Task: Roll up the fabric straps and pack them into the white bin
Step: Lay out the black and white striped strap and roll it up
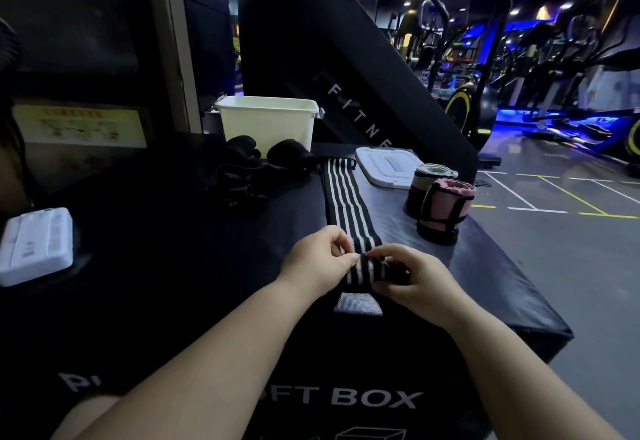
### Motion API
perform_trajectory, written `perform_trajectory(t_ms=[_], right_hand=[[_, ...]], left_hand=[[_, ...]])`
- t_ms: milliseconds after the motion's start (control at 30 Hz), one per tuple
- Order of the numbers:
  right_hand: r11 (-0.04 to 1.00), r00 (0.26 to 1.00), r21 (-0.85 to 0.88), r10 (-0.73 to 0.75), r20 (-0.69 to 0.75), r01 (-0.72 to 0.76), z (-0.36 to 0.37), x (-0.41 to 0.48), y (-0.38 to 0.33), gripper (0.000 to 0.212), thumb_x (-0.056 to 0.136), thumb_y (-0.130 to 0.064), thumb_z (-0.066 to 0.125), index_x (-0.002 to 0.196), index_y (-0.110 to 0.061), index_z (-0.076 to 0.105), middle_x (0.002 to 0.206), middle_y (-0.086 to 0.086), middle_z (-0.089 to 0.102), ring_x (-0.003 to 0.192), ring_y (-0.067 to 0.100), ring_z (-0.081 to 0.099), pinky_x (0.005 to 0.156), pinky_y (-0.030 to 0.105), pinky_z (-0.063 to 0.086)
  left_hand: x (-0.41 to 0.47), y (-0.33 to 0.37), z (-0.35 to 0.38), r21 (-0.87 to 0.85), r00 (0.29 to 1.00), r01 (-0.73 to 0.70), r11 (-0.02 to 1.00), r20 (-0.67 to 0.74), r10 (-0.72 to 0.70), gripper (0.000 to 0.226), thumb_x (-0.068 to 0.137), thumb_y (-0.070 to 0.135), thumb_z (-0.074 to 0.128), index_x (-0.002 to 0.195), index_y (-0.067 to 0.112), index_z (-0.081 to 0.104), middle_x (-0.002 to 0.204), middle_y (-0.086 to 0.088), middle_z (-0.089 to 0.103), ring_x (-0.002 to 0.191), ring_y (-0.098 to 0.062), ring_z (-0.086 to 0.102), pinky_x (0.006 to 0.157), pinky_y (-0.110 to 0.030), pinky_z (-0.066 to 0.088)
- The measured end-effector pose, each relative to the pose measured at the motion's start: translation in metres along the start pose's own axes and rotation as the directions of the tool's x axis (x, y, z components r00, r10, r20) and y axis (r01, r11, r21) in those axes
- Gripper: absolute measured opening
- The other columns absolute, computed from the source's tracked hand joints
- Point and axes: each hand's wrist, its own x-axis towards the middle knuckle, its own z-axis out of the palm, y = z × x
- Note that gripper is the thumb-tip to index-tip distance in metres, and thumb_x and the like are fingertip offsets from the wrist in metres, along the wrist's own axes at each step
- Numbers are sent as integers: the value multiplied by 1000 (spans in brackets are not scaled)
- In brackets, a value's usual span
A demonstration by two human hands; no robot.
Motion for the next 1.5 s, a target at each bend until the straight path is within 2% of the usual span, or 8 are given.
perform_trajectory(t_ms=[167, 300, 467, 600, 833, 1067, 1200, 1500], right_hand=[[999, 1000, -29, 13, -17, -13, 4, 3, 6, 42, 77, -28, 80, 115, -38, 68, 102, -14, 67, 95, -1, 60, 84, 8, 41], [998, 1000, -60, 8, -22, -10, 7, 4, 7, 39, 82, -33, 75, 120, -35, 67, 103, -12, 66, 96, 3, 59, 86, 17, 43], [997, 1000, -82, -1, -28, -1, 5, 1, 3, 36, 83, -31, 75, 118, -32, 68, 92, -16, 54, 88, 0, 56, 78, 15, 41], [999, 999, 18, -46, -25, 46, 5, 1, 6, 46, 72, -16, 84, 115, -26, 71, 105, -18, 53, 99, -3, 57, 84, 7, 41], [994, 995, 108, -7, -101, 18, 5, 0, 3, 44, 77, -10, 79, 96, -46, 64, 94, -15, 68, 92, 0, 61, 75, 6, 41], [992, 997, 127, 24, -78, -14, 4, 1, -2, 29, 86, -22, 72, 86, -49, 63, 88, -13, 70, 82, 3, 63, 70, 14, 46], [989, 997, 138, 60, -55, -52, 3, 1, -3, 23, 90, -24, 68, 84, -46, 64, 85, -21, 70, 78, -1, 63, 74, 22, 49], [995, 996, 75, 75, -42, -71, 3, 1, -3, 15, 92, -31, 64, 79, -28, 70, 74, -9, 68, 71, 4, 61, 72, 32, 49]], left_hand=[[-7, -3, 3, 38, 992, -106, 994, -70, 109, 5, 84, 36, 68, 80, 35, 66, 75, 18, 59, 71, 0, 53, 68, -24, 44], [-8, -6, -2, -35, 996, -91, 995, 1, 91, 2, 84, 36, 70, 83, 38, 71, 71, 19, 63, 70, 2, 56, 74, -27, 51], [-13, -7, -9, 0, 985, -99, 995, 145, 98, 36, 68, 32, 85, 96, 43, 65, 90, 18, 61, 84, 0, 59, 82, -21, 50], [-13, -8, -7, 8, 986, -133, 991, 106, 131, 31, 76, 28, 79, 101, 39, 67, 91, 20, 63, 83, 1, 58, 81, -18, 47], [-12, -9, -11, -98, 987, -77, 992, 131, 89, 4, 85, 34, 71, 88, 34, 69, 82, 14, 68, 78, 2, 62, 80, -24, 51], [-11, -8, -11, -123, 985, -35, 992, 166, 55, 14, 89, 40, 66, 86, 26, 70, 74, 7, 67, 68, -5, 61, 71, -30, 53], [-10, -5, -12, 54, 981, -83, 995, 181, 72, 32, 93, 47, 55, 77, 22, 65, 66, 7, 58, 66, -9, 54, 67, -32, 45], [-12, 5, -14, 207, 972, -54, 977, 234, 4, 50, 98, 53, 40, 66, 16, 48, 60, 6, 46, 66, -14, 46, 64, -33, 35]])
